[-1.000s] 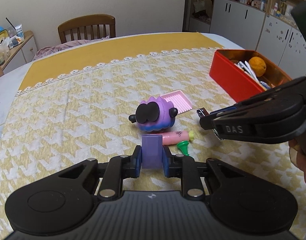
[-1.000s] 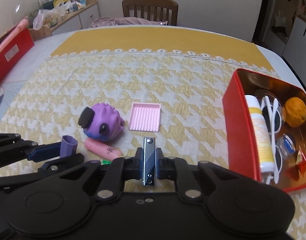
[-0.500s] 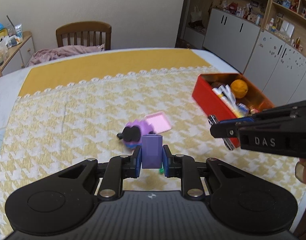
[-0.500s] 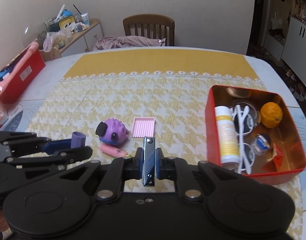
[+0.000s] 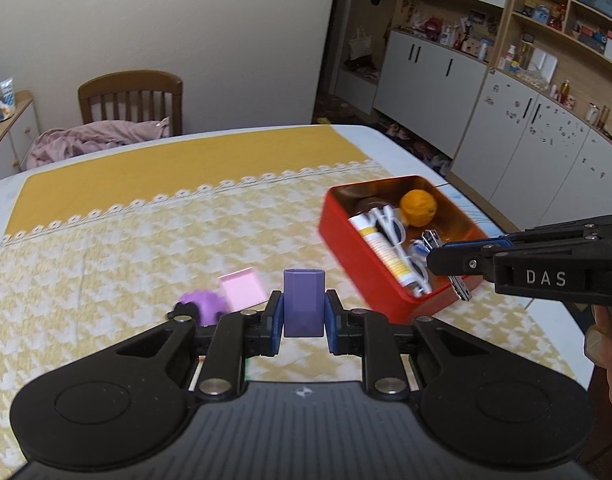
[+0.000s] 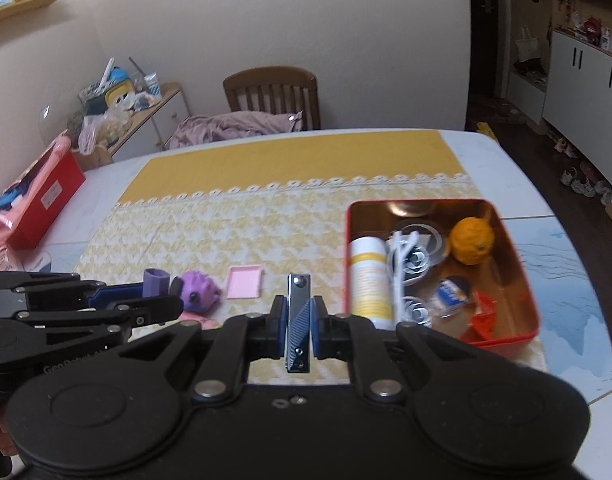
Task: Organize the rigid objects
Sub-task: 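Carry the purple block with the left tool while the right tool carries the clipper to the red box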
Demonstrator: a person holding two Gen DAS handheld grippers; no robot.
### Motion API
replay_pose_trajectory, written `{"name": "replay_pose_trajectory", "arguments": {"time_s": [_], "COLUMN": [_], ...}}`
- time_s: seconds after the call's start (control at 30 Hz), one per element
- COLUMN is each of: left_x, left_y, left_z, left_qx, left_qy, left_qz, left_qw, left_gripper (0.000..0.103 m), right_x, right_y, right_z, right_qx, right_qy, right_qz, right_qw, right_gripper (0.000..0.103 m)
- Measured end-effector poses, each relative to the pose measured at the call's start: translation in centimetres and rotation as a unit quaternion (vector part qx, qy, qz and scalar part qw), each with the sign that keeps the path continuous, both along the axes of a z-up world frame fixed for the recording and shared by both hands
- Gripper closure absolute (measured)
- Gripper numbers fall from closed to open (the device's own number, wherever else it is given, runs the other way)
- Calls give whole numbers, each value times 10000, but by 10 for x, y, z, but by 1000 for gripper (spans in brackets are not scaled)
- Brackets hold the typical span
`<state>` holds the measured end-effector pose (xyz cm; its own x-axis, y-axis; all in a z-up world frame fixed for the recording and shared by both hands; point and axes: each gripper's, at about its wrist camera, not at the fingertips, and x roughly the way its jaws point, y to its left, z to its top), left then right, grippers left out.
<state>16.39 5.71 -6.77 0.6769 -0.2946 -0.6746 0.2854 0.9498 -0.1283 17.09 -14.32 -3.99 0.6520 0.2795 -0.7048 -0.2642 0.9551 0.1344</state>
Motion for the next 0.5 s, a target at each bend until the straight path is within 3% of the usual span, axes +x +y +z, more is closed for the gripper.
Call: {"name": "replay_pose_trajectory", "arguments": {"time_s": [0.5], "left_x": [22], "left_y": [-82], "left_z": [2], "left_qx": [53], "left_qy": [98], "left_qz": [-264], "left_qw": [9996], "left_gripper": [83], "right_x": [14], "right_y": [-94], "right_z": [-5], "right_qx": [47], "right_qy": [-19], "right_qz": [-367], "right_qw": [9993], "right_gripper": [92]}}
